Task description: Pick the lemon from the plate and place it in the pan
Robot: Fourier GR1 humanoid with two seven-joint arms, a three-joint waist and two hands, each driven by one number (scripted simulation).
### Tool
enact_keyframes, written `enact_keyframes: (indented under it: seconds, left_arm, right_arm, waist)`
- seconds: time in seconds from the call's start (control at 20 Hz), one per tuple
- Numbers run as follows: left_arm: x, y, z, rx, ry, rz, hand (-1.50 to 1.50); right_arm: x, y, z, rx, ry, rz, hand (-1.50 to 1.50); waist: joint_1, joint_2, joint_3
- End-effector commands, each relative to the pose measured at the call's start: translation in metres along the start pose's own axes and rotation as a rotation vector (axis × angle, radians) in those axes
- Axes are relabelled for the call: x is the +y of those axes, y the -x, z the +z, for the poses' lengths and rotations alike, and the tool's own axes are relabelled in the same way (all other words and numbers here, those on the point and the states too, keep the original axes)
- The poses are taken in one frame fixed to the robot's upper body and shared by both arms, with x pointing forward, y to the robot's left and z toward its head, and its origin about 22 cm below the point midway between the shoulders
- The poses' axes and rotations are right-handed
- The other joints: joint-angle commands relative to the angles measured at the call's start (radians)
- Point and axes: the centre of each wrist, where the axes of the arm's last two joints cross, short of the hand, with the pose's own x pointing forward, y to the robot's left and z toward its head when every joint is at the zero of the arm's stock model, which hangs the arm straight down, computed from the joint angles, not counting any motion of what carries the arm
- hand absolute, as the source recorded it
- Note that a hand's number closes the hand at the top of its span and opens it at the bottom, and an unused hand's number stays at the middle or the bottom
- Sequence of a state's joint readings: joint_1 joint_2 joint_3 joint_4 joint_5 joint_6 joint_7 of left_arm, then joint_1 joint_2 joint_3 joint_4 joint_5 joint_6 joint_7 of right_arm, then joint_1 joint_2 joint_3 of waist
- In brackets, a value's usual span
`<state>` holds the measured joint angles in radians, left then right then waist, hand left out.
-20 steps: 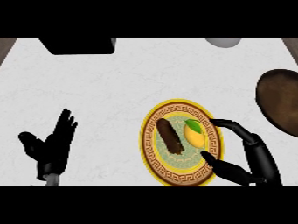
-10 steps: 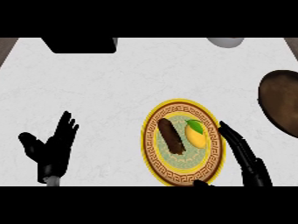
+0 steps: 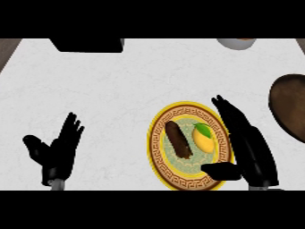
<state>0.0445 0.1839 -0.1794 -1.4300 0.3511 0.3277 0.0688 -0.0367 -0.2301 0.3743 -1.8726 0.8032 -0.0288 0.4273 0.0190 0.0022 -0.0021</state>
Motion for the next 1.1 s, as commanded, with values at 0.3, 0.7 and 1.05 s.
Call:
enact_keyframes:
  seconds: [0.3,0.7,1.05]
  left_arm:
    - [0.005,0.01,0.0,0.024,-0.005,0.009,0.0]
    - [0.005,-0.001,-0.008,0.02,-0.018,-0.009,0.0]
    - [0.024,0.007,-0.007,0.011,-0.021,0.002,0.0]
  right_arm:
    - [-0.01,-0.051,-0.078,0.135,-0.269,0.3,-1.5]
    - [0.033,-0.024,-0.076,0.235,-0.519,0.397,-1.5]
    - [0.01,-0.01,-0.081,0.215,-0.574,0.394,-1.5]
  waist:
    - [-0.006,-0.001,0.001]
    - [-0.017,-0.001,0.002]
    - [-0.018,-0.002,0.002]
